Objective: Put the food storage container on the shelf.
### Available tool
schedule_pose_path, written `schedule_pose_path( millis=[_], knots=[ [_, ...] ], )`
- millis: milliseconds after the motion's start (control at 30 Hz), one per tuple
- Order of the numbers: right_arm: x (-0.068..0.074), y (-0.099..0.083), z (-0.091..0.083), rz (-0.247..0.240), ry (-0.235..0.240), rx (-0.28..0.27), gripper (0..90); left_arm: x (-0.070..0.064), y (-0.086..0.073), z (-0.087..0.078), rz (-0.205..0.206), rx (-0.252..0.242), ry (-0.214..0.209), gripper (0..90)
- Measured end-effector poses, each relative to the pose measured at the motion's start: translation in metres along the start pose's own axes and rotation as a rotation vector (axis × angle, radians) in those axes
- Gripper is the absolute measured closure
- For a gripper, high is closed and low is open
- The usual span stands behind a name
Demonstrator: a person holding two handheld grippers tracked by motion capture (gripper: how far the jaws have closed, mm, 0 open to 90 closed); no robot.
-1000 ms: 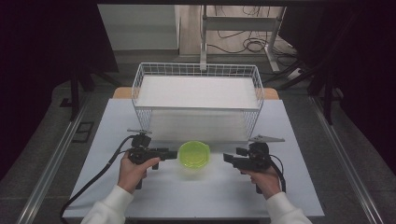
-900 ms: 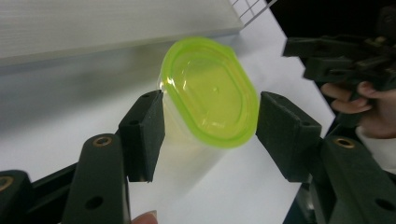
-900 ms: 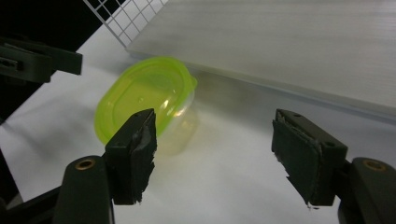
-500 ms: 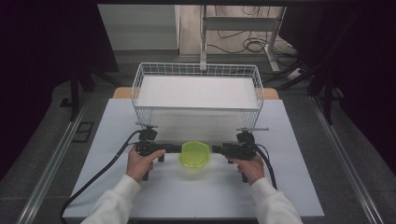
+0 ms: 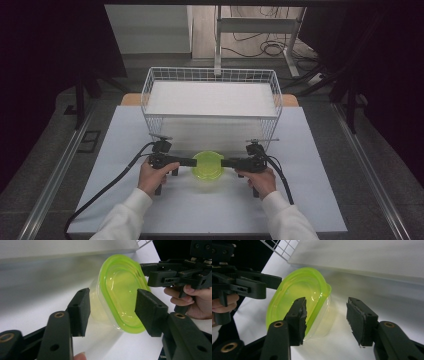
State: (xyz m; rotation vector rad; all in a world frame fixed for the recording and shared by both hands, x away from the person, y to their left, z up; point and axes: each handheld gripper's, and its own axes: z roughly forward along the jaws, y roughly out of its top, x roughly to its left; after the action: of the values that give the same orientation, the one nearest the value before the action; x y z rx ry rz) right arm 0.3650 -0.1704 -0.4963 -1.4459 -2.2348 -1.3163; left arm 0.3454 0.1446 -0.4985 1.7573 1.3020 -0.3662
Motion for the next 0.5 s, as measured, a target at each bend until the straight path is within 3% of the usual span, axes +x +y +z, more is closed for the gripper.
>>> schedule_pose_path(
  millis=[100, 333, 400, 500],
  knots=[
    [-0.0002, -0.0003, 0.0015, 0.008, 0.009, 0.005, 52.0, 0.0017, -0.0008, 0.0017, -0.008, 0.012, -0.008, 47.8],
    [0.0007, -0.0022, 0.0054, 0.021, 0.044, 0.026, 59.8, 0.0055, -0.0043, 0.0062, -0.028, 0.038, -0.032, 62.5],
    [0.0011, -0.0032, 0.0075, 0.035, 0.074, 0.04, 67.5, 0.0065, -0.0056, 0.0099, -0.041, 0.063, -0.053, 68.2],
    [0.0004, -0.0042, 0.0068, 0.049, 0.09, 0.044, 72.3, 0.0074, -0.0068, 0.01, -0.046, 0.051, -0.058, 74.4]
  ],
)
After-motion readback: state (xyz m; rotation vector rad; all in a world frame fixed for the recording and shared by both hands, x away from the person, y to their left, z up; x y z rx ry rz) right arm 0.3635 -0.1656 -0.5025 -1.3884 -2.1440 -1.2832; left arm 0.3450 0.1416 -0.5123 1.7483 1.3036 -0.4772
